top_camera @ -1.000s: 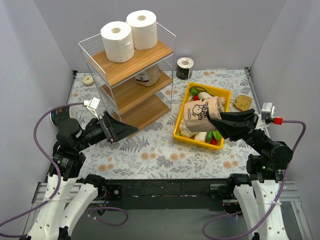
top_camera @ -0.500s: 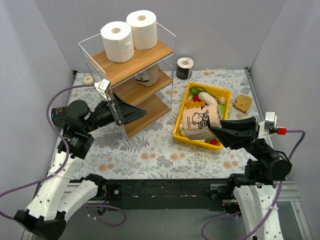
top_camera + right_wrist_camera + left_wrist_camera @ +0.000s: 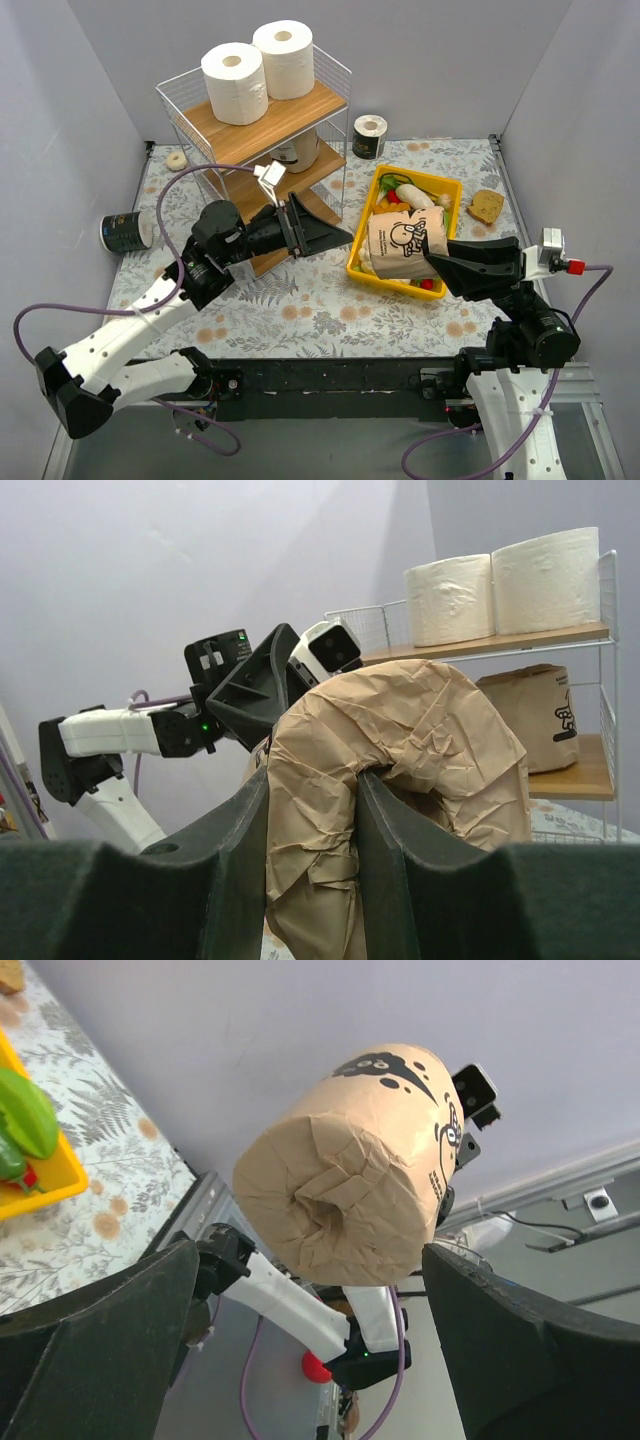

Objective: Place and organize the paper towels onto the shelf

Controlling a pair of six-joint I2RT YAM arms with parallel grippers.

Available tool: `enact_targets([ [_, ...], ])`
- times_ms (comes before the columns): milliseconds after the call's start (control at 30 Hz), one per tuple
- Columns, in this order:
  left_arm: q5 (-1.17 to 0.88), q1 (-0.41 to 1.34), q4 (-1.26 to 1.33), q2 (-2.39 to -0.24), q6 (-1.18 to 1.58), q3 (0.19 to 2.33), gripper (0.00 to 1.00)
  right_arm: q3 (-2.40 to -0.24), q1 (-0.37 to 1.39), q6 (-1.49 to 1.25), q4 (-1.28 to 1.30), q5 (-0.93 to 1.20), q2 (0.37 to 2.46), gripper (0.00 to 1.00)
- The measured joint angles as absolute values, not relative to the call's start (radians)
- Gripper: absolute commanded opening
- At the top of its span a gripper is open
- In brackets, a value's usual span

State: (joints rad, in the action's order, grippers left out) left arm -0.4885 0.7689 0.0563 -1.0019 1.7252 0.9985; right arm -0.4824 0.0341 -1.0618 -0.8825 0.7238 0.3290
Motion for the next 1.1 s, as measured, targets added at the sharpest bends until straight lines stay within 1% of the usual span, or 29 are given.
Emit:
enact_targets([
  [233,-0.416,0.92,0.194,-1.085,1.711,0.999,0.93,-0.475,0.035,-1.11,-0.923,0.705,0.331,0.28],
  [400,-0.355,0.955,0.294,-1.084,1.691,0.989,0.89,-0.476,0.034,-1.124,-0.926,0.683,0.331,0.28],
  [567,-0.337,0.976,0.403,-1.06,1.684,0.947,0.9,-0.476,0.034,-1.138,-0.925,0.682,0.331,0.28],
  [733,-0.326,0.983,0.445,-1.055,1.683,0.936,0.9,-0.475,0.034,-1.158,-0.928,0.673,0.331,0.28],
  [933,-0.323,0.999,0.485,-1.072,1.683,0.928,0.89,-0.473,0.034,-1.168,-0.936,0.668,0.331,0.28],
  [1067,-0.317,1.019,0.504,-1.1,1.683,0.928,0.88,-0.45,0.034,-1.172,-0.946,0.662,0.331,0.28],
  [1100,-0.313,1.025,0.509,-1.106,1.683,0.928,0.84,-0.442,0.034,-1.173,-0.946,0.662,0.331,0.28],
])
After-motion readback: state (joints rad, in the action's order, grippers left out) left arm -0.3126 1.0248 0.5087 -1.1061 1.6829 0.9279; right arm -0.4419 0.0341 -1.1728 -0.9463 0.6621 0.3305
